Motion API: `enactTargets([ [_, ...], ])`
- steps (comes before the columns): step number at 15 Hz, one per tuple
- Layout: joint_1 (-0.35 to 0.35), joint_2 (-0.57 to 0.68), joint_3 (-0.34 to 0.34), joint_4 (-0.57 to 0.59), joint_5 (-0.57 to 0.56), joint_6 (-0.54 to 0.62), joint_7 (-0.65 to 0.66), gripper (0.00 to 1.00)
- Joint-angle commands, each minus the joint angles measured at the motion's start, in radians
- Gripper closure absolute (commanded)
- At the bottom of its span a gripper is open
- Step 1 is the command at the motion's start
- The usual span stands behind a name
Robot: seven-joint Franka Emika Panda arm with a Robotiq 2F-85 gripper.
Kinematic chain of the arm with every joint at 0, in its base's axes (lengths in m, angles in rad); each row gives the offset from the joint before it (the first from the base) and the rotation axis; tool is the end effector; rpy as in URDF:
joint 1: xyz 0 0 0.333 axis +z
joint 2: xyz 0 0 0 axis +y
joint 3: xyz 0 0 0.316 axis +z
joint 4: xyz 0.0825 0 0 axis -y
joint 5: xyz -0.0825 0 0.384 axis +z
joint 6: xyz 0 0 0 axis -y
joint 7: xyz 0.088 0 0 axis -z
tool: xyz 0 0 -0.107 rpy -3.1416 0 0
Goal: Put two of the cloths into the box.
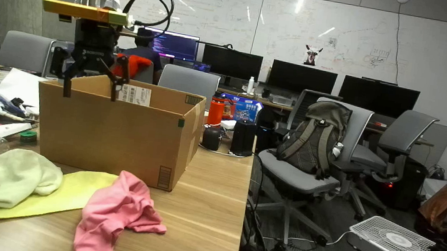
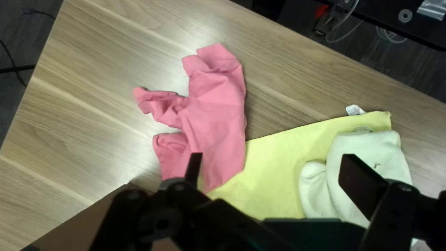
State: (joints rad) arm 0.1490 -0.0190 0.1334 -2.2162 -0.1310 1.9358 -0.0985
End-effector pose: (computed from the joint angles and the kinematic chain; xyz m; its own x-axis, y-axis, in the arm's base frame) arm 0.4766 0.1290 0.3665 0.8744 0.4028 -0.2706 0.4378 -0.8953 0.0821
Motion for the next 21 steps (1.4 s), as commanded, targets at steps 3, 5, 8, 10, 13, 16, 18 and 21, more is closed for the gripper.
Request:
enactTargets([
  [3,0.020,-0.025,0.031,-0.080,0.023,0.122,-0.007,0.00],
  [5,0.027,-0.017,0.040,-0.100,0.029,0.178,-0.004,0.00],
  [8,0.036,0.000,0.049,-0.127,0.046,0.266,0.025,0.00],
  [10,0.039,0.016,0.055,-0.141,0.072,0.313,0.039,0.00],
  [13,0.047,0.041,0.064,-0.159,0.107,0.370,0.054,0.00],
  [16,0.057,0.089,0.073,-0.164,0.082,0.430,0.096,0.00],
  [18,0.064,0.131,0.075,-0.147,0.069,0.448,0.117,0.00],
  [21,0.078,0.194,0.075,-0.125,0.049,0.481,0.140,0.00],
])
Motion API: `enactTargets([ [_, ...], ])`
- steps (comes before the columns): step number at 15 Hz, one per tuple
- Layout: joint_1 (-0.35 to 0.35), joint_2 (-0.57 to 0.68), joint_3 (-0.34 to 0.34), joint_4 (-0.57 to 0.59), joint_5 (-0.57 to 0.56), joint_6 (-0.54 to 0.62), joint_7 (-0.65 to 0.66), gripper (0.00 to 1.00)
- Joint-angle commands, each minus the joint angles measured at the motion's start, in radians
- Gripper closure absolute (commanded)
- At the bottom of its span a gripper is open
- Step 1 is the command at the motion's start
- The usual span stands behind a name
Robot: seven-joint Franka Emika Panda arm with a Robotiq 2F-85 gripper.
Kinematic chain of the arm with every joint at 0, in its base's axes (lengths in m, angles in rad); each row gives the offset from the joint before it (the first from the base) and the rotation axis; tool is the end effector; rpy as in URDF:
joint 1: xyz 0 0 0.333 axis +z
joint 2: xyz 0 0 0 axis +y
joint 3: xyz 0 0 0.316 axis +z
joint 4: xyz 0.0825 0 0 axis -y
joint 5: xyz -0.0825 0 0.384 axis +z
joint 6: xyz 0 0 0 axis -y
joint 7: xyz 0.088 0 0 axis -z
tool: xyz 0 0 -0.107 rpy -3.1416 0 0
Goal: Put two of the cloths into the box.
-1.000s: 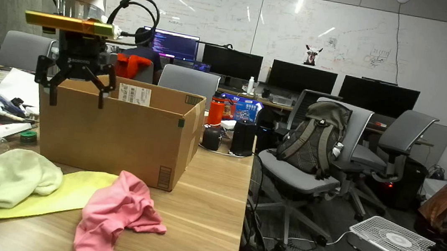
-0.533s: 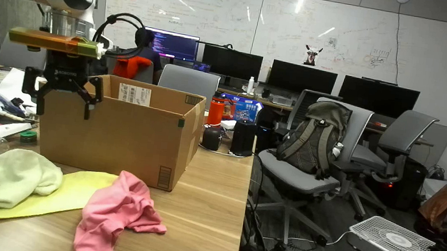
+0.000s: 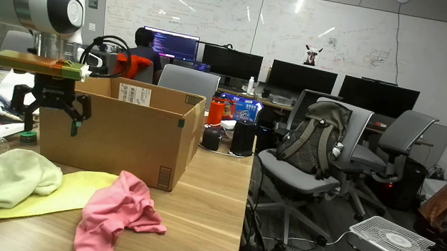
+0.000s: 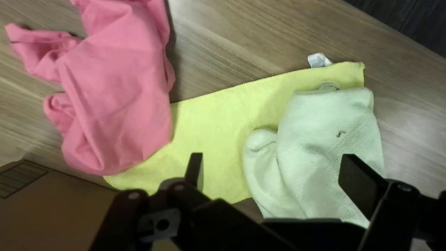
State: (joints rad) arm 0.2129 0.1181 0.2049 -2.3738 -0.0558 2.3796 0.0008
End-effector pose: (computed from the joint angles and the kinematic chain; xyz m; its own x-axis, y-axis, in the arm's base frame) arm 0.4503 0.2003 0.2663 0.8912 0.4403 -0.1093 0.4439 -0.8960 0.0100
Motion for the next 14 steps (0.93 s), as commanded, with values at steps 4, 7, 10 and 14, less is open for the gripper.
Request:
enactTargets([
  [4,0.041,0.135,0.006,0.066,-0.047,0.067,0.050,0.00],
  [7,0.067,0.185,0.007,0.084,-0.065,0.108,0.058,0.00],
  [10,0.090,0.219,0.006,0.104,-0.076,0.139,0.066,0.00],
  [14,0.106,0.244,0.007,0.125,-0.070,0.159,0.063,0.00],
])
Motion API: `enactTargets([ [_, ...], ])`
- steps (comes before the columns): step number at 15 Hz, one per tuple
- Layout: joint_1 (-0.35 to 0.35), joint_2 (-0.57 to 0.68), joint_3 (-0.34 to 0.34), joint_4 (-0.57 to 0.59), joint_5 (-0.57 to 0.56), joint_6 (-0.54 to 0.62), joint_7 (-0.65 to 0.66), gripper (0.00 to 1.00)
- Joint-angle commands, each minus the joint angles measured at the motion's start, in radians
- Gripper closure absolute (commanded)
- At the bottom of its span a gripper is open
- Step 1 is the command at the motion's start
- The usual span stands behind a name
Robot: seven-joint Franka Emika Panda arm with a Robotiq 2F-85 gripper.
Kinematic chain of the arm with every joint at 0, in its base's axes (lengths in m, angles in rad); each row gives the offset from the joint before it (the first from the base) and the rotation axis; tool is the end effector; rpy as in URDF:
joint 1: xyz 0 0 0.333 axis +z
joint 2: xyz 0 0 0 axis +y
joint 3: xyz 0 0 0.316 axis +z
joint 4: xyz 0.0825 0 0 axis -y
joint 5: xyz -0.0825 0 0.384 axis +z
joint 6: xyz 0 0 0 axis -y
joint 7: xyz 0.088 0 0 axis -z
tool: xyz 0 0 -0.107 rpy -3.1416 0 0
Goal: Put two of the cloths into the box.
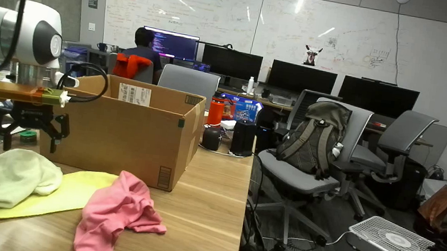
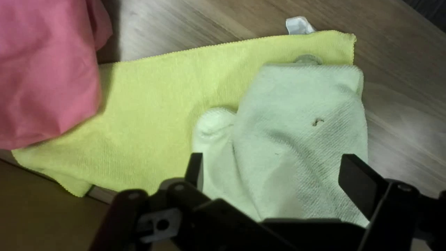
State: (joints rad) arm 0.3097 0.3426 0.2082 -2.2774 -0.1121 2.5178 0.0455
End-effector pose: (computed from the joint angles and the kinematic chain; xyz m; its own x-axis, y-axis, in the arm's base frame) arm 0.4535 0.2631 0.1996 0.8445 0.5276 -0.0917 0.5291 -0.8485 -0.0086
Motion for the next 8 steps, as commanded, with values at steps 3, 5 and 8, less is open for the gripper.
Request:
enactTargets([
  [3,0.017,0.026,0.002,0.034,-0.015,0.031,0.020,0.00],
  [5,0.024,0.030,0.001,0.029,-0.018,0.053,0.027,0.00],
  [8,0.038,0.043,-0.004,0.025,-0.027,0.087,0.045,0.00],
])
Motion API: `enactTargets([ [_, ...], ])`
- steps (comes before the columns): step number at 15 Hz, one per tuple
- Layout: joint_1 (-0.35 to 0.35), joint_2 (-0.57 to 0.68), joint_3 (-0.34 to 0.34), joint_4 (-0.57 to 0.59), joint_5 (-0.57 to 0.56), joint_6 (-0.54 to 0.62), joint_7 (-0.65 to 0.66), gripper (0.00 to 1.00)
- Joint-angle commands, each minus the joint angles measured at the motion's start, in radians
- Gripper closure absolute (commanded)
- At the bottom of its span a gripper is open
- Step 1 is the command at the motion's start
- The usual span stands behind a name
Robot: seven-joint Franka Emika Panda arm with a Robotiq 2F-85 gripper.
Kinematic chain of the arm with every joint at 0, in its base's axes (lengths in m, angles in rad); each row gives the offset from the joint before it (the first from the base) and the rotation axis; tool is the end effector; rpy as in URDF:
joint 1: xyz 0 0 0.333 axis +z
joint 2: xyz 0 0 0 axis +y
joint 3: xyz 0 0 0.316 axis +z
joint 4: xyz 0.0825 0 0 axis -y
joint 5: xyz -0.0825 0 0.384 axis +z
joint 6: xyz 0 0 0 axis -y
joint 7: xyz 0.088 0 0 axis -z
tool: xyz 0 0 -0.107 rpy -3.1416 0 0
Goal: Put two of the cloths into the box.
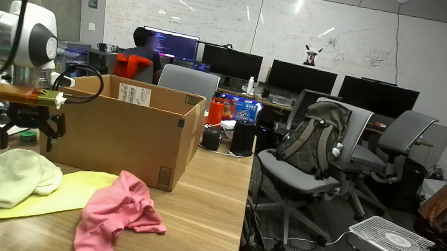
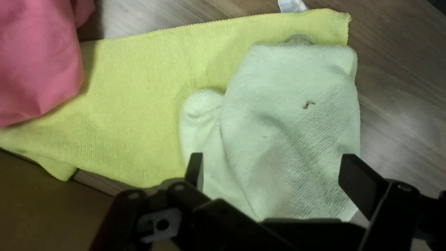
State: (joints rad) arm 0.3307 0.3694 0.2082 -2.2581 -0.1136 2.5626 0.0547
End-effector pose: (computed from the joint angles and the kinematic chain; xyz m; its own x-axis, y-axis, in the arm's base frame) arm 0.4556 0.2779 0.1960 0.8407 0.5387 -0.0539 0.5388 -0.8423 -0.0149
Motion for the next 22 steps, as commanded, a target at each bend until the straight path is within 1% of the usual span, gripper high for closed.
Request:
enactTargets([
  [1,0.022,0.022,-0.005,0.005,-0.027,0.052,0.039,0.00],
  [9,0.040,0.084,0.001,0.018,-0.015,0.070,0.025,0.00],
  [15,0.054,0.113,0.011,0.036,-0.006,0.054,0.015,0.00],
  [19,0.046,0.132,0.017,0.054,-0.001,0.046,-0.003,0.00],
  [22,0.040,0.155,0.007,0.074,-0.006,0.041,-0.007,0.00],
])
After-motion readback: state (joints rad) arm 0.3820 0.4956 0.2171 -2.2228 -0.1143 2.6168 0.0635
